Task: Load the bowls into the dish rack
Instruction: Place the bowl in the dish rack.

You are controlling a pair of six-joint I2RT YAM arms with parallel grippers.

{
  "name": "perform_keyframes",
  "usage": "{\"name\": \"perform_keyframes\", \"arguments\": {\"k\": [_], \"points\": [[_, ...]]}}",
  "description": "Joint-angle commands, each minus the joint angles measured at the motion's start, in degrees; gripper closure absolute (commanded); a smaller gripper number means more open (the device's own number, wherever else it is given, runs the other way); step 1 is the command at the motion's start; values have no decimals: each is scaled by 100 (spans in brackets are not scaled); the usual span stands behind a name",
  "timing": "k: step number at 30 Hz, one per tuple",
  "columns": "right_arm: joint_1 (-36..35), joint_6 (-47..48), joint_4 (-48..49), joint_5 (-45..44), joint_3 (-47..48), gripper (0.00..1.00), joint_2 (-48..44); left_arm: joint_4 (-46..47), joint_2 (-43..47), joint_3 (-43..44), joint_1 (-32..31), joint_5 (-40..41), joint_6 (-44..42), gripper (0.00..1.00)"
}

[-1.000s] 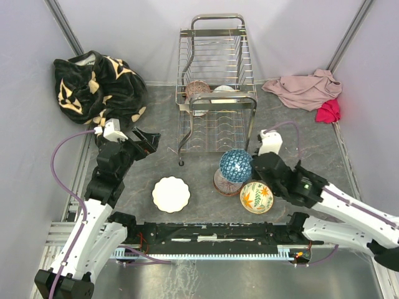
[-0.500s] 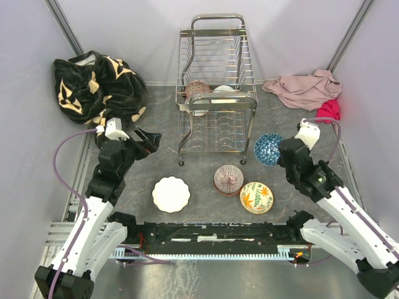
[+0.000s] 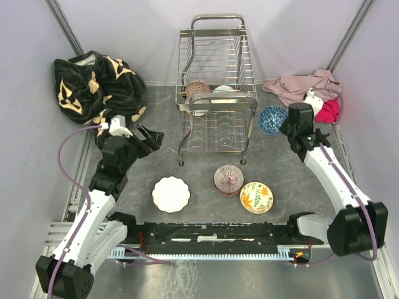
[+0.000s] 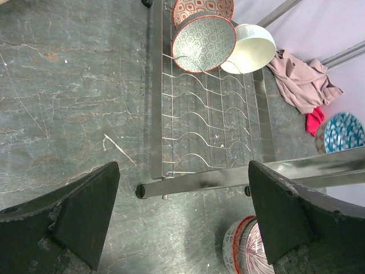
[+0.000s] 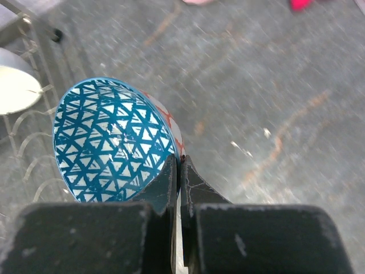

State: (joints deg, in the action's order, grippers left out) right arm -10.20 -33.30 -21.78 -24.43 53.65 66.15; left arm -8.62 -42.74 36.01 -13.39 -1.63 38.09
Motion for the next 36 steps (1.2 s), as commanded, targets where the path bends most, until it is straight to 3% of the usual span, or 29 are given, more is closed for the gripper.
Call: {"name": "perform_keyframes", "arguments": {"k": [1, 12, 25, 36], "points": [[11, 415, 1813, 431, 821, 100, 668, 414, -146, 265, -6, -227, -131, 1], [9, 1053, 4083, 1527, 1265, 100, 2439, 416, -280, 380, 0, -288, -199, 1], [-465, 2719, 6656, 1747, 684, 100, 3248, 615, -538, 276, -3, -359, -206, 1], [-561, 3634, 9122, 2638, 209, 100, 4159, 705, -666, 261, 0, -399, -188, 1]]}}
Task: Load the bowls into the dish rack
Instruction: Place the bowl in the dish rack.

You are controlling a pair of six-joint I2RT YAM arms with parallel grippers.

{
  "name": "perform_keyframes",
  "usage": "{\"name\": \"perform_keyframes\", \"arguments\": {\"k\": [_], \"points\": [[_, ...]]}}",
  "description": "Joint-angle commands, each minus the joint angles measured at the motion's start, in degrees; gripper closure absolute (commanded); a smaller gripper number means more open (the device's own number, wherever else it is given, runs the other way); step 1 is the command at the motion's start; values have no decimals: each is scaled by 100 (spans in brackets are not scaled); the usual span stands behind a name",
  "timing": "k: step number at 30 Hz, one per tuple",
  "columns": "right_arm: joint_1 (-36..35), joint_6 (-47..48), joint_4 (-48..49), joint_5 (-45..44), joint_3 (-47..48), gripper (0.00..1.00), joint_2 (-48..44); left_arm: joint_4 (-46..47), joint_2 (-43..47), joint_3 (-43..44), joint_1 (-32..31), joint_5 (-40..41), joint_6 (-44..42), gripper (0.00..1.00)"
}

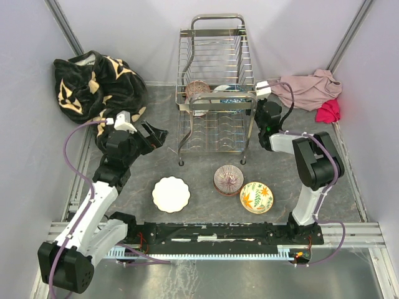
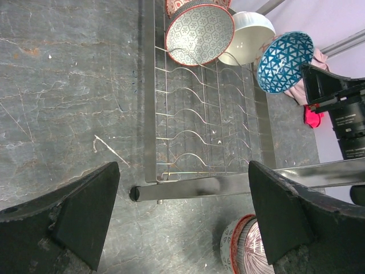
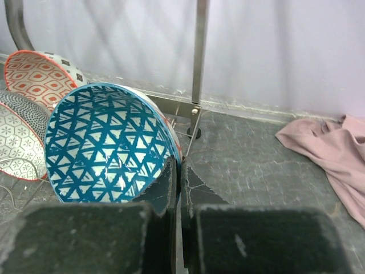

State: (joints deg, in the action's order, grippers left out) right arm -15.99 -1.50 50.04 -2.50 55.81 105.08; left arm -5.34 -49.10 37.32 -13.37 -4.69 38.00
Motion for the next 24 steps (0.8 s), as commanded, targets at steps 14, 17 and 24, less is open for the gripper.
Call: {"name": "perform_keyframes", "arguments": {"k": [14, 17, 24], "points": [[-62, 1410, 3260, 1209, -338, 100, 896, 532, -218, 100, -7, -180, -153, 1], [-181, 1792, 3259, 1161, -389, 100, 900, 537, -240, 91, -8, -199, -151, 1], [-535, 2984, 3258, 1008, -476, 100, 1008, 569, -223, 49, -10, -195, -144, 1]]}}
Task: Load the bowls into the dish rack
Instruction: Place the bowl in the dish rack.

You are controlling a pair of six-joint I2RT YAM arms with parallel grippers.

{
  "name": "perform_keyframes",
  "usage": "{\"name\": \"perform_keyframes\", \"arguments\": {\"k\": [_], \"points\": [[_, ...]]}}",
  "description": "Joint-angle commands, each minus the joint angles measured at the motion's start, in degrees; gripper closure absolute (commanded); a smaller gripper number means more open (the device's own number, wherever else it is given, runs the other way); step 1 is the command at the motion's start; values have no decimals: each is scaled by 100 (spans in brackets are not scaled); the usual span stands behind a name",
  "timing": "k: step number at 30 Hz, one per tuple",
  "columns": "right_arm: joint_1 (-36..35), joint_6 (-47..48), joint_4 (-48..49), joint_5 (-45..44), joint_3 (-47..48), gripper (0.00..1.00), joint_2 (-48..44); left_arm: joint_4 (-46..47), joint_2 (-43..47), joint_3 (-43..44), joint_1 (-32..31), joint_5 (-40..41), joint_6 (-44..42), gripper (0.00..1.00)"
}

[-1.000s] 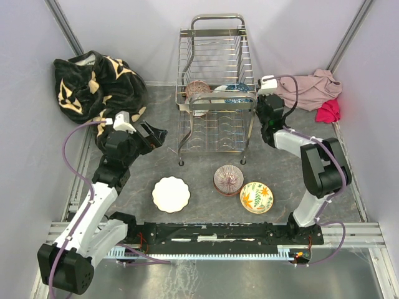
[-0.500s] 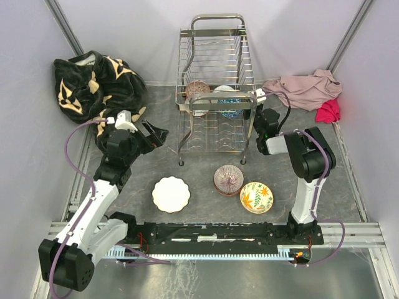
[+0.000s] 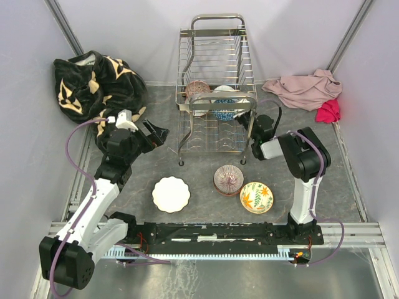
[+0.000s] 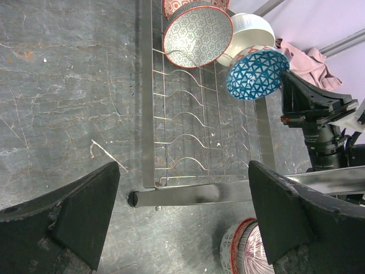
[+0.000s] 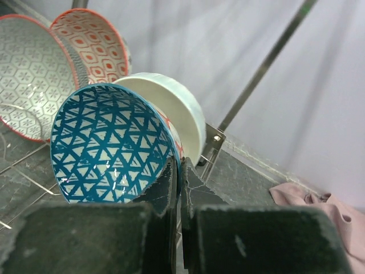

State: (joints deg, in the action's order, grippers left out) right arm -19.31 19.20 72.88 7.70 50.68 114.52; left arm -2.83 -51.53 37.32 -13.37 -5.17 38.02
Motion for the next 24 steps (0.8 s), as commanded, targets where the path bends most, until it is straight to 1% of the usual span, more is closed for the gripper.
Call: {"name": "perform_keyframes", "arguments": {"k": [1, 6, 24], "points": [[-268, 1062, 974, -61, 39, 100, 86, 327, 20, 48, -8, -158, -148, 1], [-373, 1541, 976, -282, 104, 100, 220, 395, 3, -11, -8, -177, -124, 1], [-422, 2544, 974, -599, 406, 100, 385, 555, -90, -93, -17, -221, -91, 1]]}}
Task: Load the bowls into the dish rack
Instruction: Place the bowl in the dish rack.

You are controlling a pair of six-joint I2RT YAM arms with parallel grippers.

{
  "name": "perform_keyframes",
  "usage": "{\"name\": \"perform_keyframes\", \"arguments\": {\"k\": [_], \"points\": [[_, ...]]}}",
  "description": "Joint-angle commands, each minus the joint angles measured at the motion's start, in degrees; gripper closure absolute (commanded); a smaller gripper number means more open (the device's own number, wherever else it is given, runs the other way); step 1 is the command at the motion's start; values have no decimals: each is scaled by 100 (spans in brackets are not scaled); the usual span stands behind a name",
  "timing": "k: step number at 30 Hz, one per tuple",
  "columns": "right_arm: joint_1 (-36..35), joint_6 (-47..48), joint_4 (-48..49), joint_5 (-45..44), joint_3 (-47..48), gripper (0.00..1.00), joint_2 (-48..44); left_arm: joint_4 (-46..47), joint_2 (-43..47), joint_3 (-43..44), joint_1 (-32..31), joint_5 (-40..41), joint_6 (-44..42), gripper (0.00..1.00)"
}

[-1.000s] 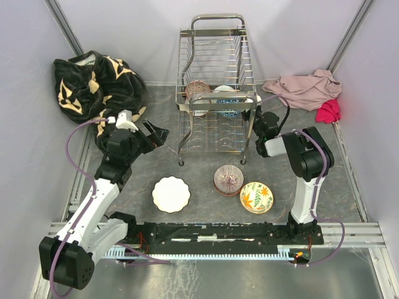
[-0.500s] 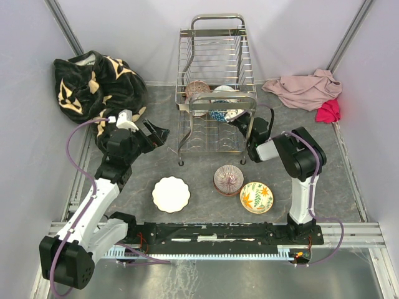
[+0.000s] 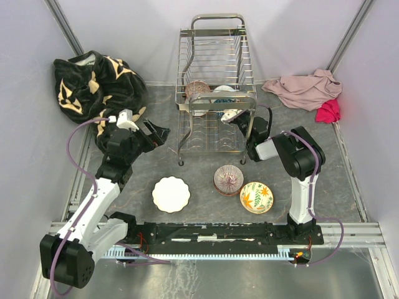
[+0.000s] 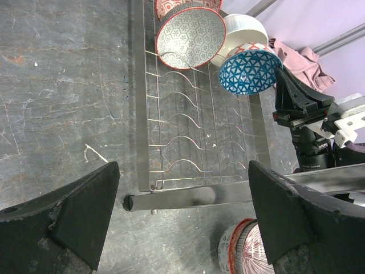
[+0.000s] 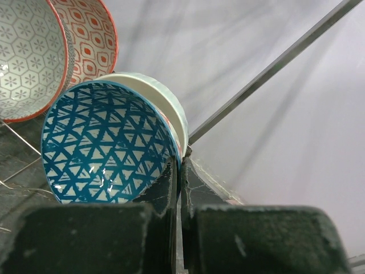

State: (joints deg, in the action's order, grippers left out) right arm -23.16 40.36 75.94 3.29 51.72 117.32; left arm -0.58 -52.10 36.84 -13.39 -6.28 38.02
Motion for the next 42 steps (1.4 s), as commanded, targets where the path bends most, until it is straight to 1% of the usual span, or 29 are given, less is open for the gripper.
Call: {"name": "perform_keyframes", "arguments": {"k": [1, 12, 35, 42], "points": [[-37, 459, 668, -168, 314, 100, 123, 338, -31, -45, -17, -108, -93, 1], [-39, 787, 672, -167, 450, 100, 295, 418, -83, -80, -48, -101, -67, 1], [-130, 1547, 671, -28, 505, 100, 359, 438, -108, -45, -73, -102, -75, 1], [-147, 1493, 676, 226, 345, 100, 334, 436, -108, -58, -89, -101, -73, 1]]}}
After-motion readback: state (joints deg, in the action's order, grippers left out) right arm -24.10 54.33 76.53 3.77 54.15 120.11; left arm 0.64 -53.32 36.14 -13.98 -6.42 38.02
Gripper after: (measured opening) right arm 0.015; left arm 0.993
